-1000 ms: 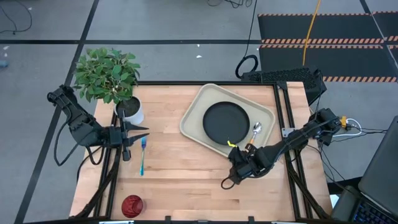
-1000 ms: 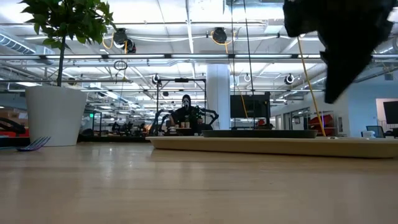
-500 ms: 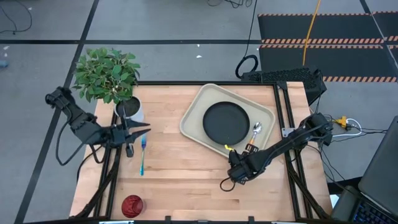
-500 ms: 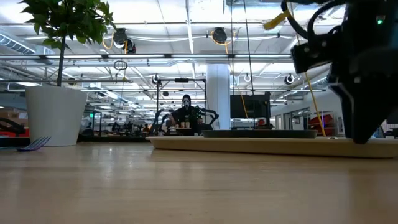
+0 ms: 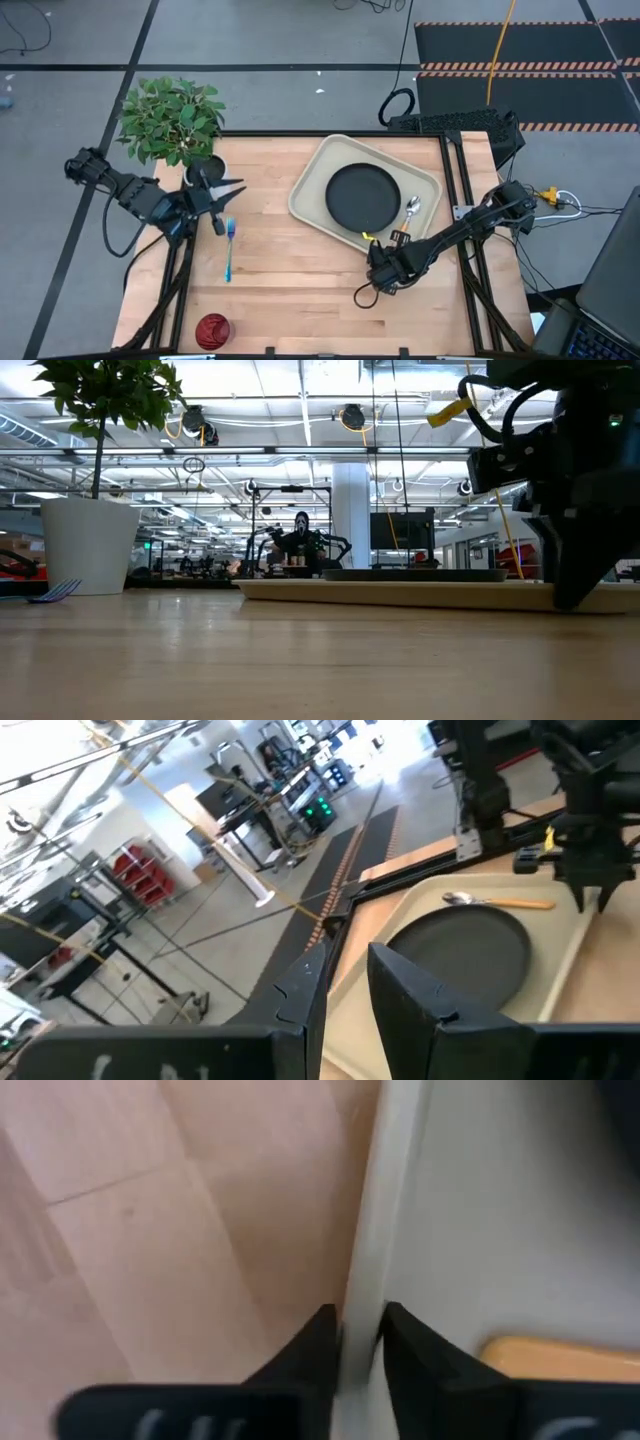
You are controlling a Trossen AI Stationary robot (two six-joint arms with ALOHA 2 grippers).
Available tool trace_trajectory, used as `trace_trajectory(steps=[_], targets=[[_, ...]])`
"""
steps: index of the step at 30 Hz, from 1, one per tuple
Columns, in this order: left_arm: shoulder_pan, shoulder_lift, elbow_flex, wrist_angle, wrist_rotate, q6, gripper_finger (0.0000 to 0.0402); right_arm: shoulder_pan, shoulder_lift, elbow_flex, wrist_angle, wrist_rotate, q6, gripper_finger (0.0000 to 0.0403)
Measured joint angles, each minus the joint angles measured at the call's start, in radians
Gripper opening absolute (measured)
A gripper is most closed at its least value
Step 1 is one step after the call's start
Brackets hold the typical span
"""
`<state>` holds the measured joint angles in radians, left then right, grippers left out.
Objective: Pick and place plate/cup/fork/spoon on tray
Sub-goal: Move the tray to the center
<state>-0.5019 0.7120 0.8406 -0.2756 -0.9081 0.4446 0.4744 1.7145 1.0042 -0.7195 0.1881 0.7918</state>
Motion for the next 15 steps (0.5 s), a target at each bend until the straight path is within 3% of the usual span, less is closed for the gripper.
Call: trace_trajectory(steps=[7, 15], targets=[[0.055, 0.0, 0.0, 0.016, 0.014, -0.032, 0.0081, 0.004, 0.001, -0.009, 0.051, 0.024, -0.089, 0.0035], [0.077, 0.007, 0.0, 0.016, 0.021, -0.219, 0.0081, 0.028, 0.004, 0.001, 0.087, 0.009, -0.156, 0.0035]])
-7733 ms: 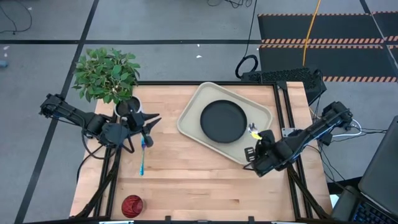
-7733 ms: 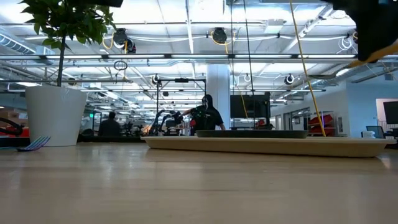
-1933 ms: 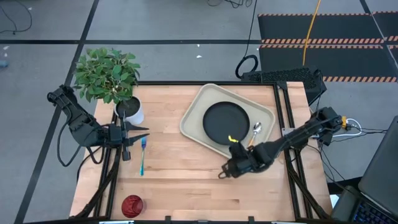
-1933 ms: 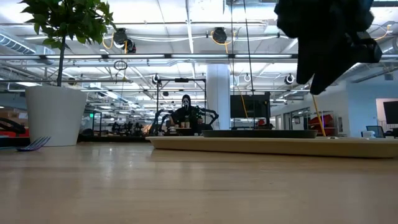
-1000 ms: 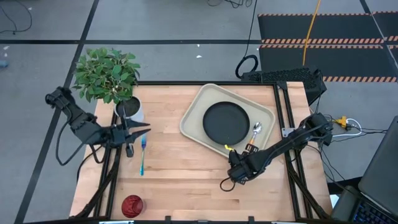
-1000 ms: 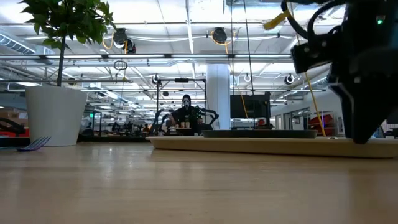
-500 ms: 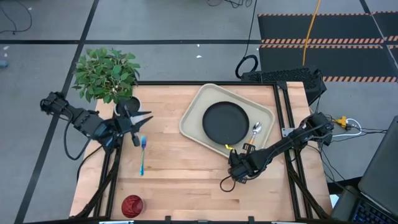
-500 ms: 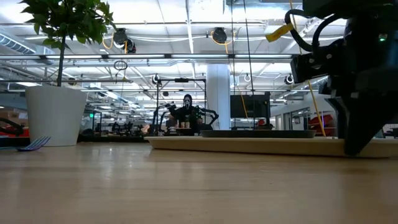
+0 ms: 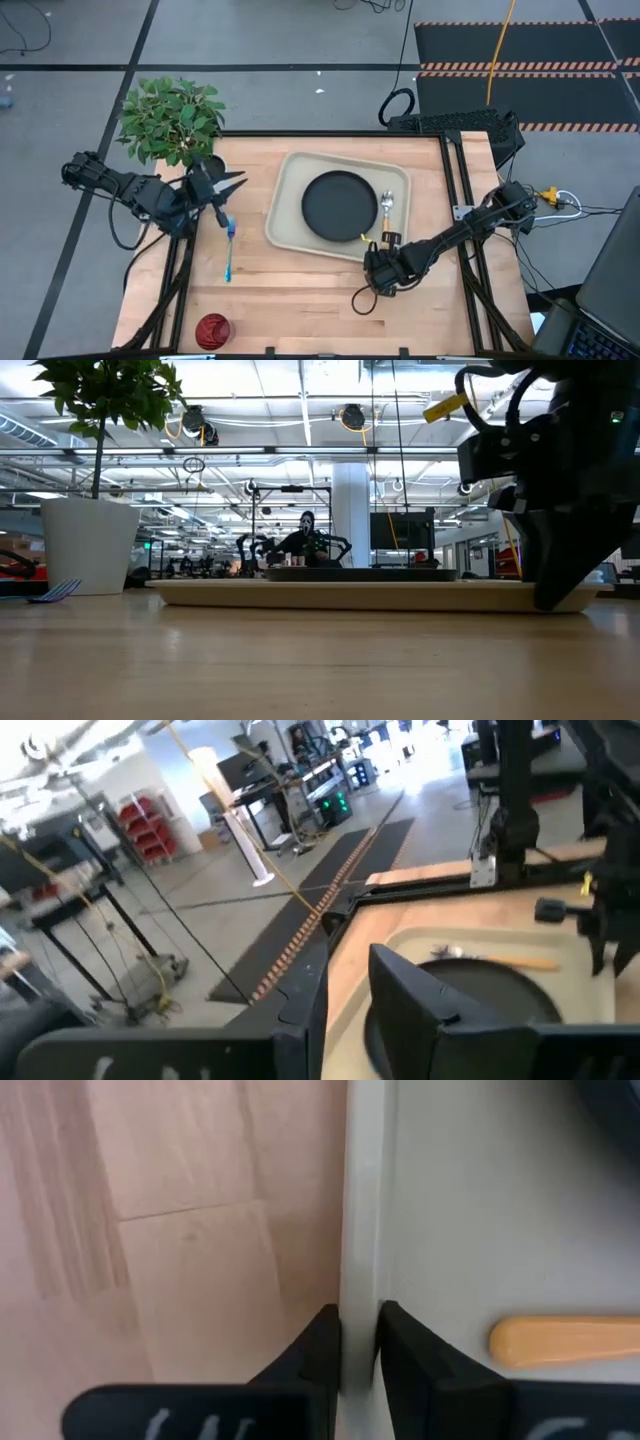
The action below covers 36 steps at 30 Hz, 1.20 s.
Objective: Pick and place plate/cup/fork/spoon on tray
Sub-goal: Move the tray to the center
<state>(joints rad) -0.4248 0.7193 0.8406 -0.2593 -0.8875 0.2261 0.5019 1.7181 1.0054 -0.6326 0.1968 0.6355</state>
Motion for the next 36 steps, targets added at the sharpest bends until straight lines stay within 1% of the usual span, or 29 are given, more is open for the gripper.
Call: trace_trajectory(steps=[5, 10, 14, 21, 29, 36], targets=[[0.0, 0.026, -0.025, 0.015, 0.0, -0.093, 0.0081, 0.045, 0.0, 0.0, 0.007, -0.004, -0.016, 0.0035], [0.0, 0.055, -0.078, 0.092, 0.0, -0.15, 0.0081, 0.103, 0.0, 0.0, 0.021, -0.006, -0.011, 0.0035], [0.0, 0.071, -0.092, 0.125, 0.0, -0.244, 0.0081, 0.146, 0.0, 0.001, 0.027, -0.005, 0.013, 0.0035], [-0.005, 0.112, -0.113, 0.16, 0.0, -0.364, 0.0081, 0.19, 0.002, 0.0, 0.032, 0.035, 0.053, 0.0035], [-0.005, 0.172, -0.113, 0.189, -0.003, -0.405, 0.0081, 0.222, 0.002, -0.001, 0.068, 0.034, 0.052, 0.0035], [-0.005, 0.185, -0.113, 0.217, -0.003, -0.4, 0.0081, 0.231, 0.002, 0.0, 0.063, 0.035, 0.055, 0.0035]])
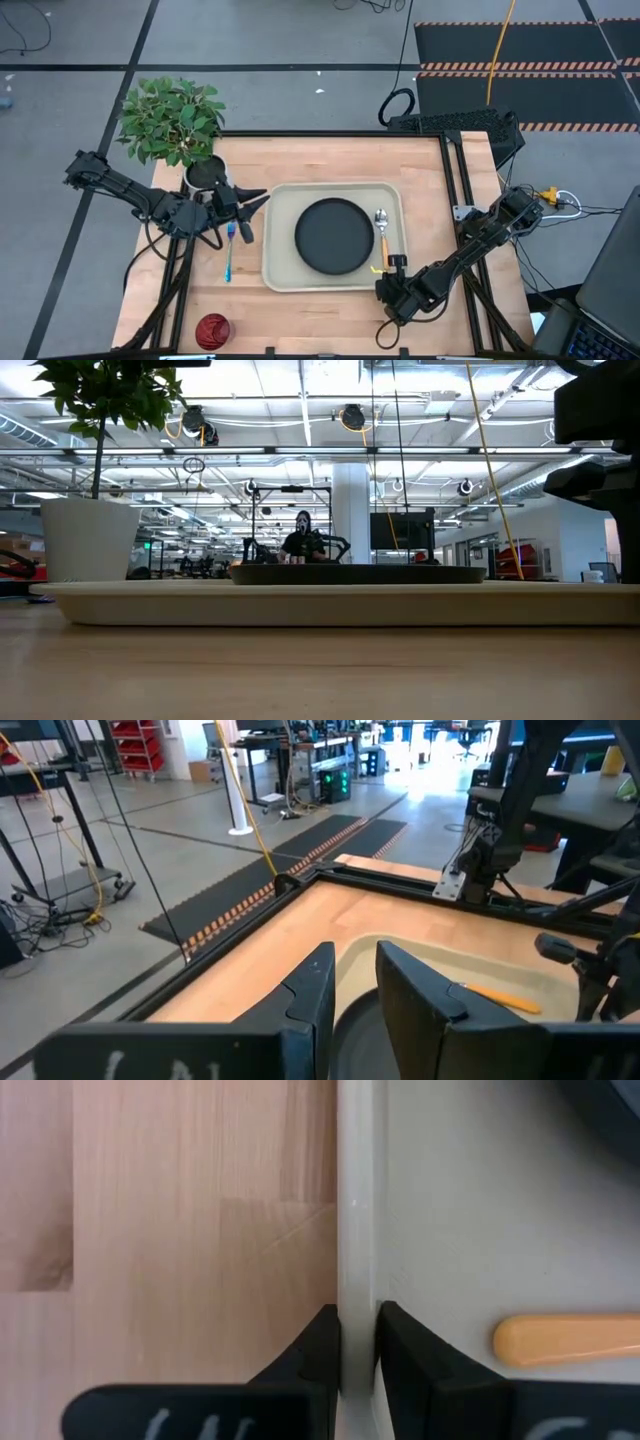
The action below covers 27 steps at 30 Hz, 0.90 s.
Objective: Pick and place plate/cup/fork/spoon on tray
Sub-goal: Move the tray to the center, then put the red cup on the top left of the tray
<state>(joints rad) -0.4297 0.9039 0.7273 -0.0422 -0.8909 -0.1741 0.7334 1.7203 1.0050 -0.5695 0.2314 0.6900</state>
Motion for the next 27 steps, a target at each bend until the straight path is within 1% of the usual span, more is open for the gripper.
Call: trace_trajectory(steps=[13, 15, 21, 24, 27], targets=[[0.0, 0.0, 0.0, 0.002, -0.001, 0.048, 0.0081, 0.001, 0.0, 0.0, 0.012, 0.003, 0.049, 0.0037], [0.0, 0.0, 0.0, 0.002, -0.001, 0.048, 0.0081, 0.0, 0.0, 0.0, 0.018, -0.001, 0.068, 0.0057], [0.0, -0.001, 0.0, 0.003, -0.001, 0.047, 0.0081, 0.0, 0.0, -0.002, 0.041, -0.01, 0.099, 0.0143], [0.0, -0.001, 0.0, 0.006, -0.001, 0.041, 0.0081, 0.0, -0.003, -0.002, 0.048, -0.003, 0.094, 0.0168], [0.0, -0.001, 0.0, 0.024, -0.001, 0.045, 0.0081, -0.002, -0.011, -0.002, 0.047, 0.007, 0.09, 0.0179]])
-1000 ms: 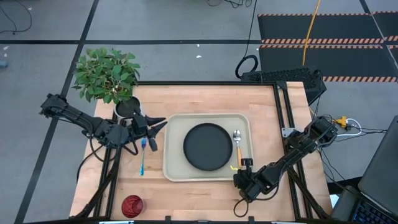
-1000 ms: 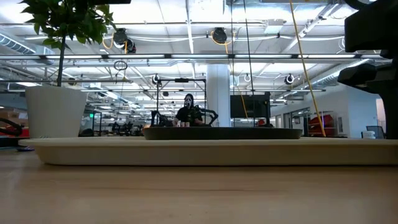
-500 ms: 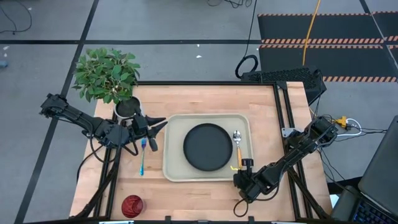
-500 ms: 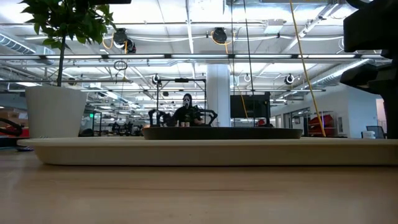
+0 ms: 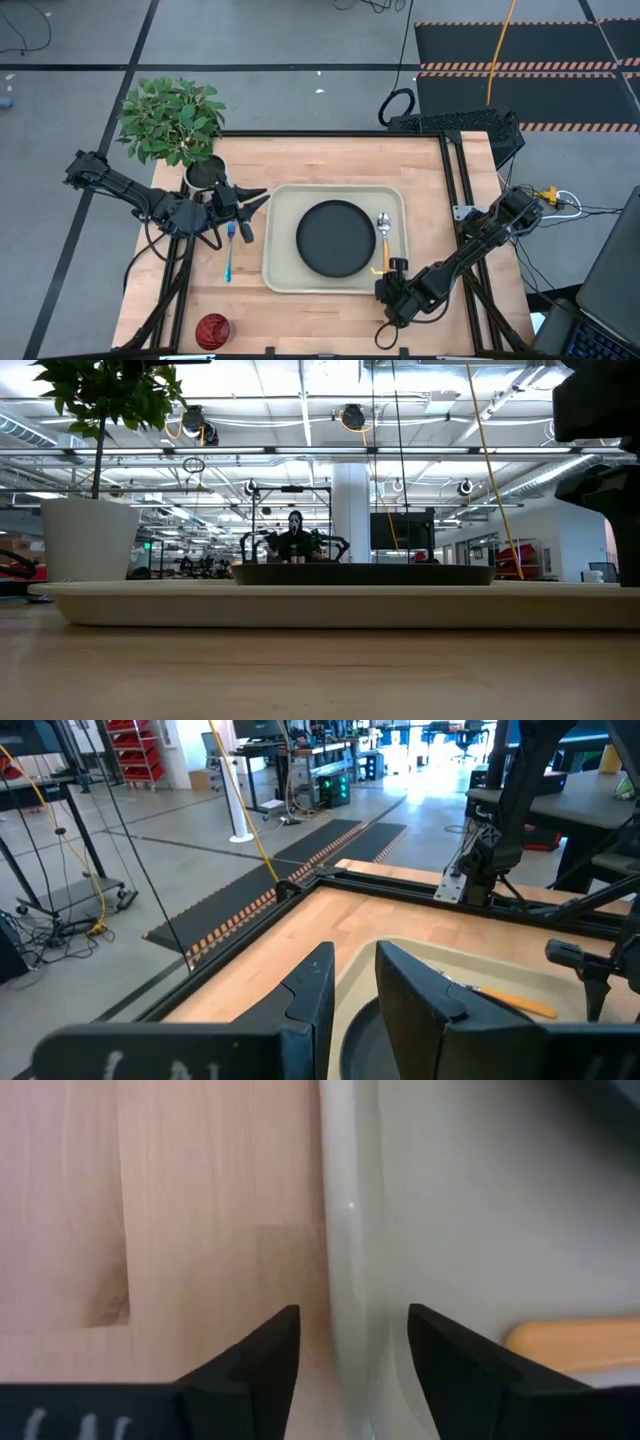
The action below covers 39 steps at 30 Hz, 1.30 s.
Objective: Pick and place plate/cup/fork/spoon on tray
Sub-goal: Put the red cup on the top left of the tray
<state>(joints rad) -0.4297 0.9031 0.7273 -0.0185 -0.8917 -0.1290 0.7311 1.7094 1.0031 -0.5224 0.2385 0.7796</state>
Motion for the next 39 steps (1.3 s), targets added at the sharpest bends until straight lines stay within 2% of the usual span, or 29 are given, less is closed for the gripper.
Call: trace_trajectory(steps=[12, 15, 19, 25, 29, 33, 36, 39], targets=[[0.0, 0.0, 0.0, 0.007, 0.001, 0.008, 0.0081, -0.011, -0.117, 0.0, -0.042, 0.027, -0.013, 0.0169], [0.0, 0.0, 0.0, 0.009, 0.001, 0.014, 0.0081, -0.022, -0.169, 0.0, -0.065, 0.088, -0.039, 0.0169], [0.0, 0.017, 0.0, 0.027, 0.003, -0.008, 0.0081, -0.044, -0.24, 0.0, -0.074, 0.213, -0.151, 0.0169], [0.014, 0.076, 0.0, 0.114, 0.005, -0.018, 0.0081, -0.066, -0.35, 0.0, -0.136, 0.507, -0.35, 0.0169], [0.027, 0.149, 0.0, 0.159, 0.011, -0.05, 0.0081, -0.085, -0.42, 0.0, -0.163, 0.654, -0.501, 0.0169], [0.04, 0.194, 0.002, 0.135, 0.133, -0.032, 0.0081, -0.114, -0.498, 0.0, -0.158, 0.735, -0.622, 0.0169], [0.034, 0.193, 0.056, 0.055, 0.292, -0.211, 0.0081, -0.129, -0.562, -0.007, -0.161, 0.739, -0.617, 0.0169], [0.013, 0.193, 0.169, -0.125, 0.425, -0.392, 0.0081, -0.136, -0.63, -0.042, -0.158, 0.747, -0.62, 0.0169]])
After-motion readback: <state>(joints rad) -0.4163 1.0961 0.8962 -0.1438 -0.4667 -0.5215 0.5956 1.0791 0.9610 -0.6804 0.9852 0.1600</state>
